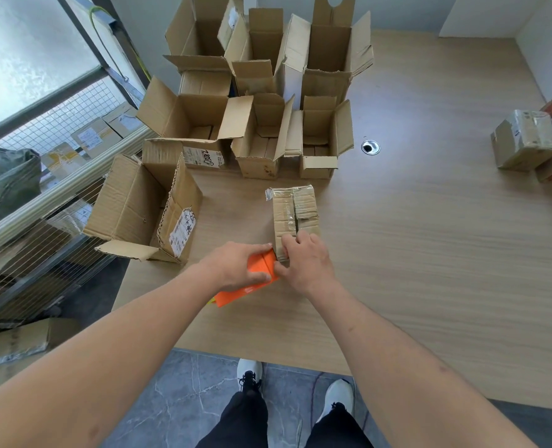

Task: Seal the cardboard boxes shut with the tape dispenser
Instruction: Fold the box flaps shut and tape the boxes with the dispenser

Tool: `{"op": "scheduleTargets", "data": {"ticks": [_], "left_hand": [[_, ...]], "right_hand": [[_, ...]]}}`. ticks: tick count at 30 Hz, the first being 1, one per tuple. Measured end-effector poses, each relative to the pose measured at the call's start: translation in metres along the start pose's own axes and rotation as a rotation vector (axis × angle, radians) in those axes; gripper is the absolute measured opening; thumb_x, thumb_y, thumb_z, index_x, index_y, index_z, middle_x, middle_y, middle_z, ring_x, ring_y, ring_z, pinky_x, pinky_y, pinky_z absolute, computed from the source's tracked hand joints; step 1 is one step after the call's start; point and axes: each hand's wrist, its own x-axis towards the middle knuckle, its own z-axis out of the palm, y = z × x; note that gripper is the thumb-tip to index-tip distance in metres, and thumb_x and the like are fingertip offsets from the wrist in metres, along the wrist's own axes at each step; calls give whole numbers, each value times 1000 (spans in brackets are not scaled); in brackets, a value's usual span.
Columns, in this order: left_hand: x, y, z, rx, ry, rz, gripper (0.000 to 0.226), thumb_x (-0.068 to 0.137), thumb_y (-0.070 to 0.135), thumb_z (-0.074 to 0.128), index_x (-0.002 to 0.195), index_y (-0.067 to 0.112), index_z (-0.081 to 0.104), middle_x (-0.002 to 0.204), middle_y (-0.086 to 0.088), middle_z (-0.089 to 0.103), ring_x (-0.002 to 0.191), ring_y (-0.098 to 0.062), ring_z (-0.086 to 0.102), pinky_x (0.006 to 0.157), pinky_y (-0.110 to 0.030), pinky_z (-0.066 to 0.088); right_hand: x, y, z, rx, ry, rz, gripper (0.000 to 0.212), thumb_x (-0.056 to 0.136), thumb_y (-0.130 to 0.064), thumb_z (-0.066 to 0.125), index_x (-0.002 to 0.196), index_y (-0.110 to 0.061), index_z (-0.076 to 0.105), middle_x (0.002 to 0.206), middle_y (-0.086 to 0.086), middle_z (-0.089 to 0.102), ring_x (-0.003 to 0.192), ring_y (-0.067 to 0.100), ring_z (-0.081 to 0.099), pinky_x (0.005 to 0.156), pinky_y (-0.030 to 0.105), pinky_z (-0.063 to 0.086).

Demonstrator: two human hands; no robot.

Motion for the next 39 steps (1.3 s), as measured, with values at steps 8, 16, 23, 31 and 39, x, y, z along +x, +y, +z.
{"op": "scheduleTargets", "data": {"ticks": [8,16,23,31,39], "left_hand": [[4,0,-9,-71,-107,-14,77,87,63,66,155,43,34,151,-1,50,135,-26,47,105,-32,39],[2,8,-13,75,-67,29,76,88,59,67,155,43,33,142,-1,58,127,-27,53,94,-33,44],[5,-4,-9,-126,-144,-61,77,86,62,67,154,40,37,151,0,49,135,-25,47,104,-33,39],[-13,-34,17,-209,5,-114,69,89,54,68,152,39,42,149,3,52,133,-20,50,99,-27,38],[-10,-24,21,-104,143,-82,75,98,48,58,158,46,15,113,-15,67,108,-34,61,73,-30,34]], "right_hand": [[-3,1,13,-54,57,-61,37,72,-44,73,97,-20,61,91,7,56,84,31,54,71,38,42],[-3,2,19,-47,66,-84,35,70,-43,72,93,-20,60,87,6,55,78,30,53,68,37,42],[-3,1,22,-81,134,-100,35,69,-45,73,89,-20,60,84,5,54,73,29,51,65,37,40],[-4,6,22,-71,182,-93,30,67,-40,66,88,-20,59,84,4,52,74,28,50,65,37,41],[-8,12,17,-59,207,-129,36,71,-40,76,92,-18,58,87,4,54,76,28,53,66,38,44]]}}
